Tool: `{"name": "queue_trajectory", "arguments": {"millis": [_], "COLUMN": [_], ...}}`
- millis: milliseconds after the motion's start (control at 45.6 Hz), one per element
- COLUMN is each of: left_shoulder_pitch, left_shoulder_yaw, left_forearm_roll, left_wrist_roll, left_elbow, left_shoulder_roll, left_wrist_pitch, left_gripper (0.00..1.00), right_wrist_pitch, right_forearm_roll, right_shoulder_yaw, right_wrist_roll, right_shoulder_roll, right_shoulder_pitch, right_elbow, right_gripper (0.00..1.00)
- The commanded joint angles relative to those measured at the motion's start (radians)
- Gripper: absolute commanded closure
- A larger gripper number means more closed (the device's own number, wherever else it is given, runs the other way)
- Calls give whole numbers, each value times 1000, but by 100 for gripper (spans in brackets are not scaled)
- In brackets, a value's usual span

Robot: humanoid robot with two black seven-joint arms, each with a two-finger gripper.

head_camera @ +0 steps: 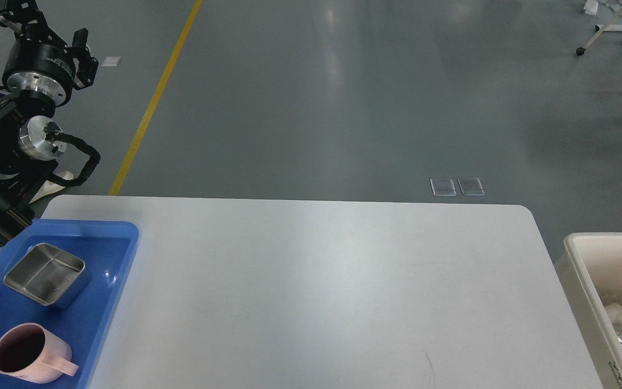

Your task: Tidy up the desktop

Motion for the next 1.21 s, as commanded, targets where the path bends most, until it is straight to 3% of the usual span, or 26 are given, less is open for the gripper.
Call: {"name": "queue_trajectory", "arguments": {"millis": [0, 329, 482, 767, 987, 1184], "left_shoulder_pitch": [1, 16, 19, 22, 50, 94], "left_shoulder_yaw": [-2, -7, -5, -2, -11, -51], "left_forearm_roll": [-47, -62, -88, -90, -91, -99], "left_wrist_roll": [2, 4, 4, 4, 4, 7], "left_elbow": [16, 42, 47, 48, 50, 50], "left_shoulder_roll": [4, 38, 45, 30, 24, 28], "left_wrist_pitch": [-3, -138, -181, -212, -276, -324], "left_gripper": [3, 3, 3, 3, 3, 3], "right_wrist_pitch": [-50, -164, -165, -156, -109, -29], "right_forearm_roll": [0, 147, 169, 221, 224, 239], "right_shoulder_yaw": [1, 155, 196, 398, 440, 471], "right_wrist_roll": [0, 9, 47, 66, 194, 231], "right_shoulder_roll": [50, 285, 391, 553, 629, 644], "right_shoulder_pitch": [138, 364, 402, 488, 516, 474], "right_elbow": [-8, -8, -5, -2, -2, -2], "right_gripper": [0, 0, 0, 0, 0, 0]}}
